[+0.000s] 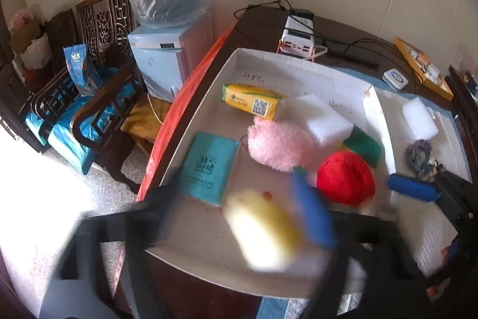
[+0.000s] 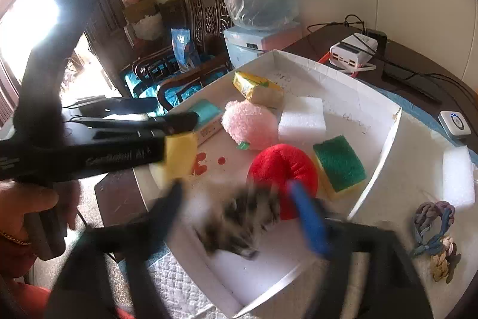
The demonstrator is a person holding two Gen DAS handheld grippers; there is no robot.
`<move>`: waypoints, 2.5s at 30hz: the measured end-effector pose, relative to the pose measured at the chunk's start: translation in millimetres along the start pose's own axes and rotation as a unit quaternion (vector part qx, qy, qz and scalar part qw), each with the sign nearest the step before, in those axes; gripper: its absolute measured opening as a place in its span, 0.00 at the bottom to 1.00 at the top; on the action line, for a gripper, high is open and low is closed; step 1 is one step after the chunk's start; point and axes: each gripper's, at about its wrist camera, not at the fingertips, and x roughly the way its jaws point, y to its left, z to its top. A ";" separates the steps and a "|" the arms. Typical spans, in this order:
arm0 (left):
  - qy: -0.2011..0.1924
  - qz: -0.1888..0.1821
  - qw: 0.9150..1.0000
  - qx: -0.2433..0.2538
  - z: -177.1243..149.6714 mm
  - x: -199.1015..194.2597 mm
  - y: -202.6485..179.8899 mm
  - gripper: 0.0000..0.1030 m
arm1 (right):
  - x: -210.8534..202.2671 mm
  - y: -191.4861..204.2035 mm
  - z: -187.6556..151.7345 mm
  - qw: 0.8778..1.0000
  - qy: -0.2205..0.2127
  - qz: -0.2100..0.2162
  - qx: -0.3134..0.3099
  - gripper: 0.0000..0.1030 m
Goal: Organize soft objects
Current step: 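Carry sponge into white box and open left tool while right releases cloth there, then move both open tools back over the rope toys on the pad, then grasp purple knotted rope toy with left tool while right grasps brown braided rope toy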
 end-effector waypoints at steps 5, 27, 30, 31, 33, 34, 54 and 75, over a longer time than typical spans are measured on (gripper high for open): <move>-0.020 0.005 1.000 -0.005 1.0 -1.7 2.0 1.00 | -6.2 2.3 -2.4 1.000 -0.009 -0.018 -0.016 1.00; -0.050 -0.048 0.997 -0.018 6.7 -18.4 -39.8 1.00 | -53.1 -41.5 -28.2 0.997 -0.032 -0.069 0.033 1.00; -0.052 -0.074 0.996 -0.013 8.4 -20.8 -54.1 1.00 | -62.0 -52.5 -33.7 0.995 -0.036 -0.079 0.049 1.00; -0.051 -0.082 0.995 -0.011 8.9 -20.9 -58.1 1.00 | -65.6 -57.0 -36.1 0.994 -0.038 -0.085 0.055 1.00; -0.046 -0.101 0.994 -0.007 9.4 -20.4 -68.1 1.00 | -73.5 -68.6 -40.7 0.992 -0.044 -0.099 0.068 1.00; -0.043 -0.109 0.993 -0.005 10.1 -19.7 -73.1 1.00 | -76.8 -74.4 -42.7 0.991 -0.046 -0.105 0.074 1.00; 0.039 -0.143 0.972 0.183 -1.0 10.6 -216.2 0.94 | -70.9 -197.8 -100.6 0.974 0.029 -0.179 0.138 0.90; 0.079 -0.103 0.968 0.214 8.1 94.6 -296.5 0.62 | -137.4 -224.0 -121.1 0.964 -0.014 -0.182 0.191 0.38</move>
